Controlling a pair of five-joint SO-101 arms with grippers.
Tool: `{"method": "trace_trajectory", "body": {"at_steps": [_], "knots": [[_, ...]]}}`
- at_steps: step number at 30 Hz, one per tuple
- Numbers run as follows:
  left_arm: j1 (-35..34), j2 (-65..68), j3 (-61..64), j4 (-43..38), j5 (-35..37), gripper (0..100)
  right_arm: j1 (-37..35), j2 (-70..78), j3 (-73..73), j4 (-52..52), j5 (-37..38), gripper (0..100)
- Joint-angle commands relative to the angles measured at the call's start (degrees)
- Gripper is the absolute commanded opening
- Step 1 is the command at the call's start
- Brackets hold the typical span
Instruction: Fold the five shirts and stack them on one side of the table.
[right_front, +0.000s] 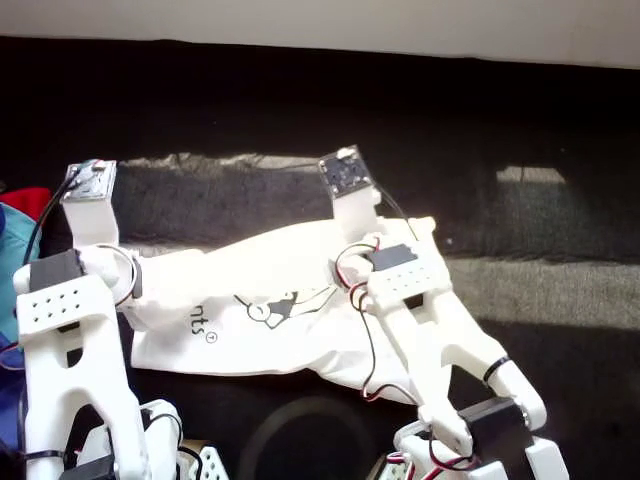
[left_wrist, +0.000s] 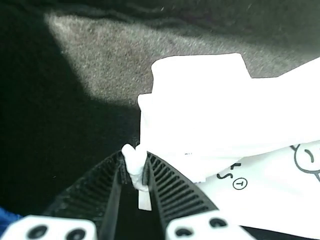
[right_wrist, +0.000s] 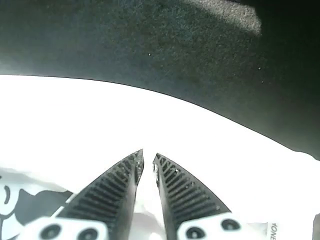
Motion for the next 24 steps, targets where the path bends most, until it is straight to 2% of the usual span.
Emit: {"method": "trace_trajectory", "body": {"at_steps": [1,3,7,9,12,15,24], "knots": [[-3.12,-0.66,1.89,-0.79,-3.52,1,-2.86,-0.57,-0.66,2.51,-0.35,0.6],[-3.03,-0.66,2.33,-0.88,-3.87,1,-3.38,-1.8,-3.3,6.29,-0.35,3.6],[-2.15,-0.66,2.42,-0.88,-3.78,1,-3.3,-4.35,-9.54,16.13,-0.35,20.4],[-1.71,-0.66,2.42,-0.88,-3.78,1,-3.3,-6.2,-12.18,20.26,-0.35,24.9],[-1.71,-0.66,2.33,-1.49,-3.78,1,-3.12,-9.71,-14.9,23.25,-0.35,25.1],[-1.71,-0.66,2.33,-2.11,-3.78,1,-0.75,-10.59,-15.96,21.58,-0.35,23.7],[-1.71,-0.75,2.15,-2.11,-3.69,1,2.42,6.02,-17.89,17.45,-0.35,19.3]]}}
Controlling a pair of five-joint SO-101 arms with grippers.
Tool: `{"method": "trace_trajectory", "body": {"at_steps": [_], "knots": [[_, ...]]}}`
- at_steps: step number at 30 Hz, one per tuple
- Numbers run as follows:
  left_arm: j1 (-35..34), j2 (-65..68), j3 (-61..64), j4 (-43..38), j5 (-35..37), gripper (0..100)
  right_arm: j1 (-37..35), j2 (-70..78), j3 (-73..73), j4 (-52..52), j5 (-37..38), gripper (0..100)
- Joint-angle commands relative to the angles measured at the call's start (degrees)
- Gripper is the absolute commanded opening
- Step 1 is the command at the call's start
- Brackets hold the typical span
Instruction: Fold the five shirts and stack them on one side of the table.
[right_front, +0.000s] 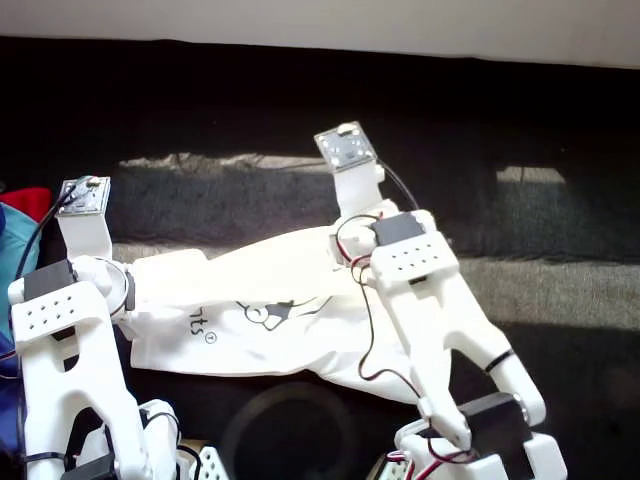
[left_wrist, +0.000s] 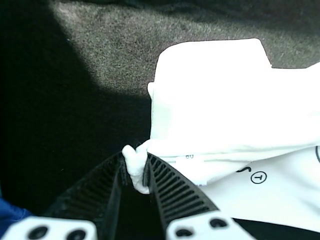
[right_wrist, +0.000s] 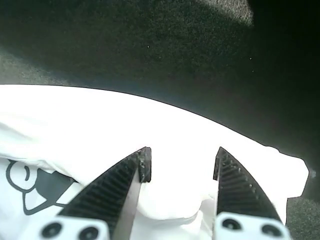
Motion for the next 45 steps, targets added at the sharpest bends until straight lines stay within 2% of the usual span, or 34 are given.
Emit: {"method": "trace_trajectory", "body": {"at_steps": [1,10,14,19,26,28,31,37,45], "knots": [[0.66,-0.84,-0.48,-0.7,-0.35,1,0.57,4.53,-3.74,-0.57,-0.35,19.2],[0.22,-0.92,-0.48,-0.7,-0.62,1,-7.6,4.79,-3.74,5.05,-0.35,19.2],[-1.98,-1.1,-0.57,-0.44,-0.7,1,-10.15,4.7,-3.74,8.31,-0.35,19.2],[-5.14,-1.01,-0.57,-0.44,-3.25,1,-7.69,5.23,-3.74,9.45,1.41,19.2],[-5.41,-1.01,-0.57,-0.7,-3.87,1,-6.46,5.41,-3.12,5.85,3.52,19.0],[-5.41,-1.1,-0.57,-0.7,-3.87,1,-7.43,5.76,-3.12,5.85,3.6,14.5],[-5.32,-0.84,-0.57,-0.7,-3.78,1,-8.57,6.73,-3.56,5.67,3.52,0.0],[-5.32,-0.84,-0.57,-0.7,-3.78,1,-6.73,3.91,-5.76,6.2,3.52,0.7],[-5.85,-0.84,-0.48,-0.44,-3.96,1,-5.32,-8.04,-9.63,13.67,3.34,0.7]]}}
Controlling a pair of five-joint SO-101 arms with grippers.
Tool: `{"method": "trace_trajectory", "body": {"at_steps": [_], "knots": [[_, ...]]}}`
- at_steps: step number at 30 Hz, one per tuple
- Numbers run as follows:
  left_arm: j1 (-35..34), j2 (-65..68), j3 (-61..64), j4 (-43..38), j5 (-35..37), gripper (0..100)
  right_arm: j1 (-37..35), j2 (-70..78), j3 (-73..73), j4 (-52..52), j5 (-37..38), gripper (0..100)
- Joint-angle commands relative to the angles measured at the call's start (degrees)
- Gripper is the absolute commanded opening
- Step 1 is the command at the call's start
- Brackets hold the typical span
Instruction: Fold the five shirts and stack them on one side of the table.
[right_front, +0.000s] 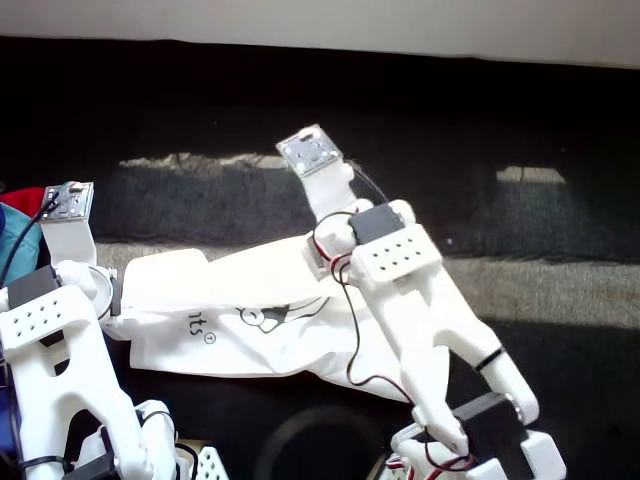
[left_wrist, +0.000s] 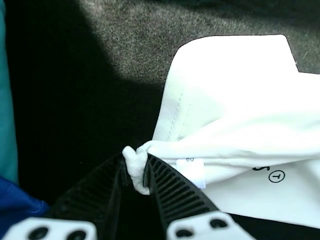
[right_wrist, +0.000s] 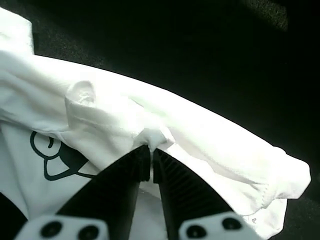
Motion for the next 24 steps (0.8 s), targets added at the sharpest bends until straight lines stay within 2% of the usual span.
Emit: {"method": "trace_trajectory", "body": {"at_steps": [1,9,13,15,19,21,24], "knots": [[-1.45,-0.84,-0.48,-0.44,-0.53,1,-0.75,-5.93,-2.24,3.03,0.09,0.7],[-3.3,-0.84,-0.57,-0.7,-0.53,1,-4.44,-7.52,9.27,5.05,0.44,1.4],[-2.95,-0.75,-0.57,-0.7,-0.53,1,-5.58,-8.04,12.09,7.08,0.53,12.1],[-2.95,-0.75,-0.57,-0.7,-0.53,1,-7.43,-8.13,10.86,9.01,0.53,18.0],[-2.95,-0.75,-0.57,-0.7,-0.53,1,-10.59,-9.98,4.09,14.29,0.44,19.0],[-2.95,-0.75,-0.57,-0.7,-0.53,1,-10.15,-12.44,1.36,14.81,0.35,19.0],[-2.95,-0.75,-0.57,-0.7,-0.53,1,-5.76,-13.41,0.57,13.05,0.44,19.0]]}}
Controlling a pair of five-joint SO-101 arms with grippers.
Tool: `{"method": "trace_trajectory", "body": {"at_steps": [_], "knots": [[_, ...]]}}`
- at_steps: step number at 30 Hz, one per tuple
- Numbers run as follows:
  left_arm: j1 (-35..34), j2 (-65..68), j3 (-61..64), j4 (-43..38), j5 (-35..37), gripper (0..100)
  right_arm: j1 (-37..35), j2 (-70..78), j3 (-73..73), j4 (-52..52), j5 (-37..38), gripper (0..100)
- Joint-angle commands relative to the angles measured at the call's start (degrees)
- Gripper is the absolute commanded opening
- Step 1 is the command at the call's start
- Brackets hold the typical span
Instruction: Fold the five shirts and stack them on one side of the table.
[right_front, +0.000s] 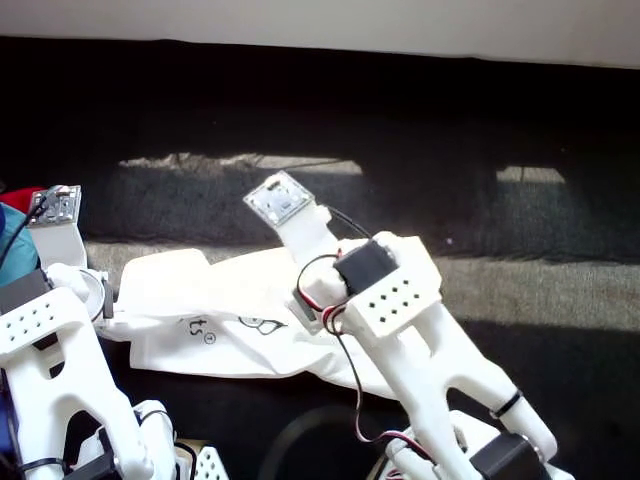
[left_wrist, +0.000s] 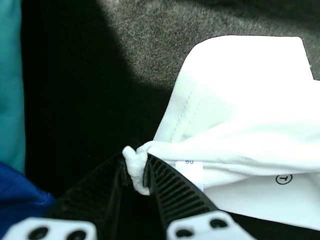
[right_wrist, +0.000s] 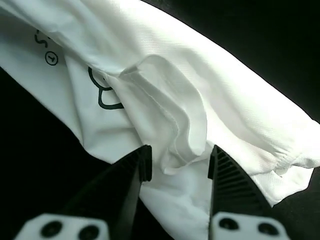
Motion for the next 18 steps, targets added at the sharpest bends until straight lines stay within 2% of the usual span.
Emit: {"method": "trace_trajectory", "body": {"at_steps": [1,4,7,11,18], "knots": [[-0.31,-0.75,-0.57,-0.7,-0.53,1,5.41,-1.98,-1.98,-1.89,0.44,19.0],[-0.31,-0.75,-0.57,-0.7,-0.53,1,11.74,0.66,1.54,-6.2,0.44,19.0],[-0.31,-0.75,-0.57,-0.7,-0.53,1,13.05,4.26,4.09,-9.54,0.44,19.0],[-0.31,-0.75,-0.57,-0.7,-0.53,1,9.45,8.04,5.23,-9.45,0.18,19.0],[-0.31,-0.84,-0.57,-0.7,-0.53,1,-1.36,9.19,9.01,-9.27,0.44,16.2]]}}
